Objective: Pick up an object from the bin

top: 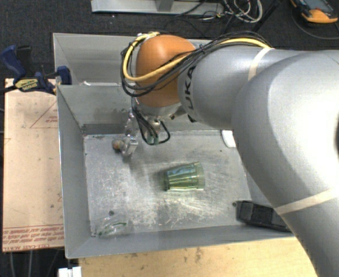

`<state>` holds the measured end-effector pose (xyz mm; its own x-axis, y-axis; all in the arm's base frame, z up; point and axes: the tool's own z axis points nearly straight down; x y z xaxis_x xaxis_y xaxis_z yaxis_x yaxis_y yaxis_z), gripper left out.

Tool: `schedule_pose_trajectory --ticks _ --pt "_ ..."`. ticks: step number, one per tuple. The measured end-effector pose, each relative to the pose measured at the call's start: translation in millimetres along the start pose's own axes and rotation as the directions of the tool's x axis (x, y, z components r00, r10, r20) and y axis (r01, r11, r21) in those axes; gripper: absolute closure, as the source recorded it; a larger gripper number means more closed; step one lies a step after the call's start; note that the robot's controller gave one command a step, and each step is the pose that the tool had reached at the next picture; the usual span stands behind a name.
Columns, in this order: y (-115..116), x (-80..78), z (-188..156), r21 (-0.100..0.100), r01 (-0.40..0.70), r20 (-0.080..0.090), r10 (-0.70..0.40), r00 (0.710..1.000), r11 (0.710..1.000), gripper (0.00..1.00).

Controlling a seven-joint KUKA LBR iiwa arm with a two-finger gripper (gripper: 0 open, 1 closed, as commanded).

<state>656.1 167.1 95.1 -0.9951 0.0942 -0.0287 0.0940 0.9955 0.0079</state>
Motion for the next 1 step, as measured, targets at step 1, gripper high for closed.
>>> schedule_pose_trajectory --ticks 1 --pt "26.2 9.4 -123.1 0.005 0.053 -0.026 -0.053 0.998 0.999 1.00"
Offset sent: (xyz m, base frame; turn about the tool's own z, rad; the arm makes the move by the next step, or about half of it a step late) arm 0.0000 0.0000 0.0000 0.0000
